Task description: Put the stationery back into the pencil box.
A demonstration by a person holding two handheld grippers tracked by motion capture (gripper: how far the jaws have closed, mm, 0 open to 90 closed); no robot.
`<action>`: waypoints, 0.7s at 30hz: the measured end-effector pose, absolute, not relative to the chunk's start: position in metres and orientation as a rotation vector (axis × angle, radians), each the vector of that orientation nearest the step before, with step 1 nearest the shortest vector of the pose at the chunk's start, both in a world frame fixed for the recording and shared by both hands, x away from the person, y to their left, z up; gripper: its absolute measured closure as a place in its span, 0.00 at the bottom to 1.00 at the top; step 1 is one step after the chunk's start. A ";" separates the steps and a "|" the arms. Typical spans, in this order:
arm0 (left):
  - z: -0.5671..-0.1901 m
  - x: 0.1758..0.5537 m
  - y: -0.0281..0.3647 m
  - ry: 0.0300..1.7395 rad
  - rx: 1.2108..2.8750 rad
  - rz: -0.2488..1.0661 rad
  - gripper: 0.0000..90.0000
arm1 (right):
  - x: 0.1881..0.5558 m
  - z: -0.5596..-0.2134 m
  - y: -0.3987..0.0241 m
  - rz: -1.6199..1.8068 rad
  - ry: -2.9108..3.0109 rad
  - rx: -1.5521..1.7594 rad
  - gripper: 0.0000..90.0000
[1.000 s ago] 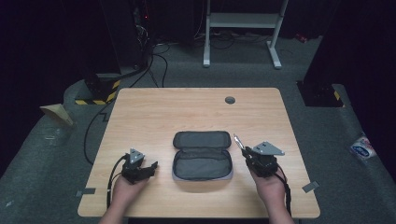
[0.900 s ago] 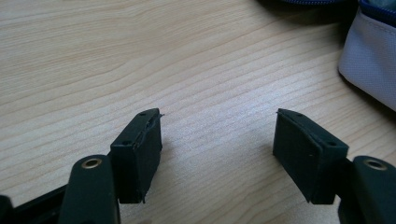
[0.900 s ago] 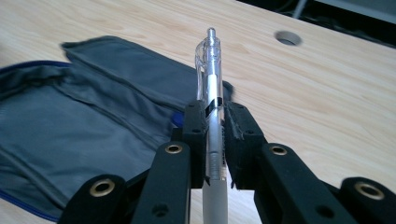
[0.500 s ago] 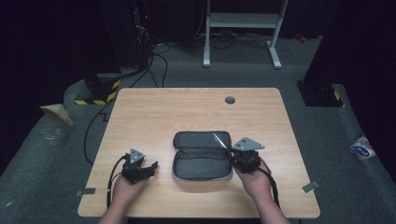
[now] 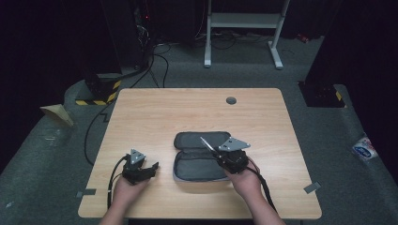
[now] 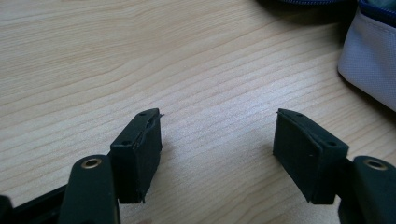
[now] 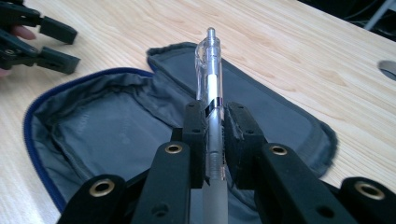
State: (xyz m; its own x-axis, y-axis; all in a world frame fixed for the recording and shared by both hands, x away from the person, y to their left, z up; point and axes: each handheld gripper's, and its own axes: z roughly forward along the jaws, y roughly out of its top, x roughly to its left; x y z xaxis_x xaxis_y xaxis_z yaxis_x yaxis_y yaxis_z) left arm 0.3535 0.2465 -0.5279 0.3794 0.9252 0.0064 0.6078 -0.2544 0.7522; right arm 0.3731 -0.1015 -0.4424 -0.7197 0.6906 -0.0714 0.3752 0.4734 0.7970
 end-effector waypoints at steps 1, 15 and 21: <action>-0.528 0.354 0.247 1.317 1.969 0.605 0.36 | 0.373 -0.443 -0.099 1.131 2.347 0.886 0.88; -0.528 0.354 0.247 1.313 1.971 0.605 0.36 | 0.371 -0.445 -0.070 1.160 2.424 0.806 0.88; -0.528 0.354 0.247 1.310 1.975 0.606 0.36 | 0.367 -0.444 -0.060 1.170 2.443 0.762 0.88</action>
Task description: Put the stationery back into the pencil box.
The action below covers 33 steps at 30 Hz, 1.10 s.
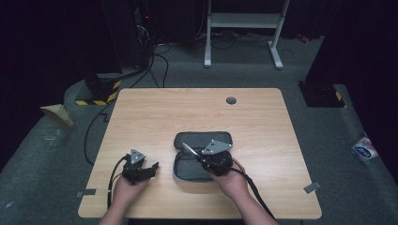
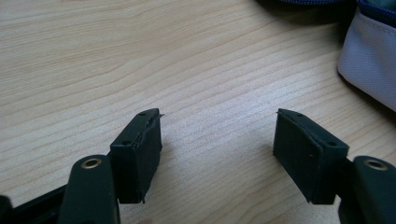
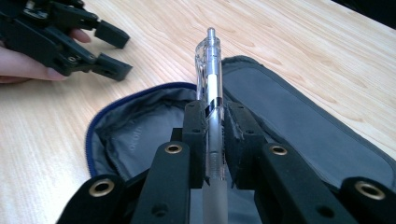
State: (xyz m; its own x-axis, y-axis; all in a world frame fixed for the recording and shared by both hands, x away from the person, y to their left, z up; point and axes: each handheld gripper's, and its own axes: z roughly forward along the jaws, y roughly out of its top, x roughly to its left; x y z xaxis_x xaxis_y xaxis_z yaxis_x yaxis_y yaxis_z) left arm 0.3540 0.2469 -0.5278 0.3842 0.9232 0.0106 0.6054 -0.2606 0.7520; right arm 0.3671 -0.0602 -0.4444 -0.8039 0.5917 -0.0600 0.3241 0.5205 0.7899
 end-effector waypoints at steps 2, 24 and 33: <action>-0.528 0.354 0.247 1.307 1.978 0.609 0.36 | 0.366 -0.444 -0.058 1.179 2.448 0.755 0.88; -0.528 0.354 0.247 1.306 1.975 0.604 0.36 | 0.370 -0.459 -0.063 1.130 2.516 0.768 0.87; -0.528 0.355 0.247 1.308 1.971 0.604 0.36 | 0.369 -0.471 -0.063 1.040 2.558 0.731 0.87</action>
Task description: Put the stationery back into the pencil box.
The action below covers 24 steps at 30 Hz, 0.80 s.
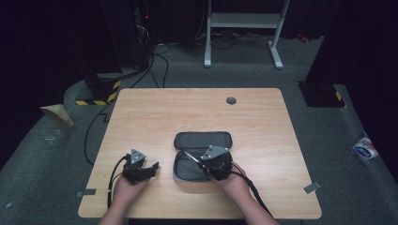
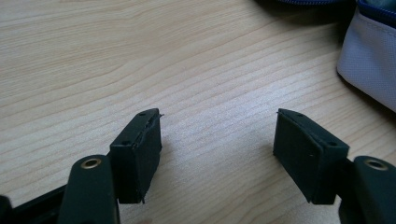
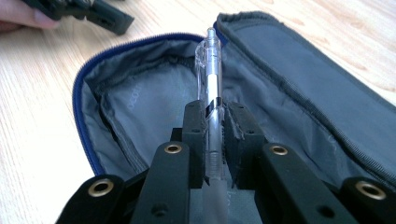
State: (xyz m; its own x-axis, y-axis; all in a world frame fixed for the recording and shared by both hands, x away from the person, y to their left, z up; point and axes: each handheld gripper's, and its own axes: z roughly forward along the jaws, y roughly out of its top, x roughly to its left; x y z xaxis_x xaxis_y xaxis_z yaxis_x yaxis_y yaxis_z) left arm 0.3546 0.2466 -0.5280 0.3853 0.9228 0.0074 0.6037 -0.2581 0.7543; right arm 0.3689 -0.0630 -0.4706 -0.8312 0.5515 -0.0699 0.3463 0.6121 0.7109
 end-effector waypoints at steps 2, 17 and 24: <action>-0.528 0.355 0.247 1.307 1.972 0.605 0.36 | 0.369 -0.471 -0.063 1.036 2.562 0.728 0.87; -0.528 0.355 0.247 1.308 1.971 0.604 0.36 | 0.368 -0.472 -0.060 1.064 2.570 0.738 0.80; -0.528 0.355 0.247 1.306 1.975 0.604 0.36 | 0.367 -0.470 -0.062 1.086 2.529 0.769 0.69</action>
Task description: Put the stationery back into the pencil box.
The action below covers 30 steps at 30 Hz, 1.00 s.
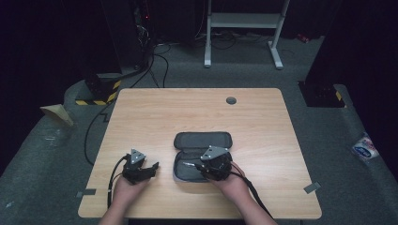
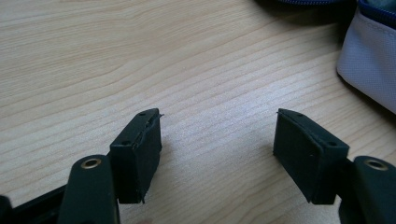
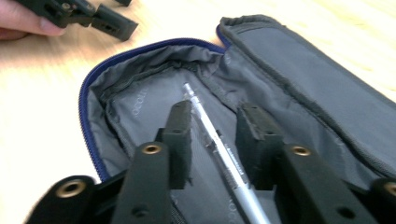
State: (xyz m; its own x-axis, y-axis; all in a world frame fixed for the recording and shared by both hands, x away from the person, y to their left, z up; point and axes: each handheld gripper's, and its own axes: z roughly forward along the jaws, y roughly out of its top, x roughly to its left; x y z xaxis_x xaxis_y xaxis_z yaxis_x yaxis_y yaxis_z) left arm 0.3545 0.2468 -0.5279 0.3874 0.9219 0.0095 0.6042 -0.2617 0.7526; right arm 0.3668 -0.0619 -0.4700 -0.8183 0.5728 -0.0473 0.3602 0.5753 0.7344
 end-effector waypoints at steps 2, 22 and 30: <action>-0.528 0.355 0.247 1.306 1.976 0.605 0.36 | 0.367 -0.470 -0.064 1.096 2.513 0.788 0.65; -0.528 0.354 0.247 1.309 1.974 0.601 0.36 | 0.375 -0.466 -0.120 1.102 2.285 0.996 0.39; -0.528 0.354 0.246 1.313 1.971 0.601 0.36 | 0.378 -0.471 -0.174 1.062 2.153 1.136 0.39</action>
State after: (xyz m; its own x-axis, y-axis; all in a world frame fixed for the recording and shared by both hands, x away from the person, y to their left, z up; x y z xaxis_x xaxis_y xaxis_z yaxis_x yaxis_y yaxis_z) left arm 0.3538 0.2462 -0.5279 0.3835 0.9235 0.0049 0.6073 -0.2561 0.7521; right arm 0.3776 -0.1740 -0.4712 -0.5397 0.8400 -0.0567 0.4665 0.3544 0.8104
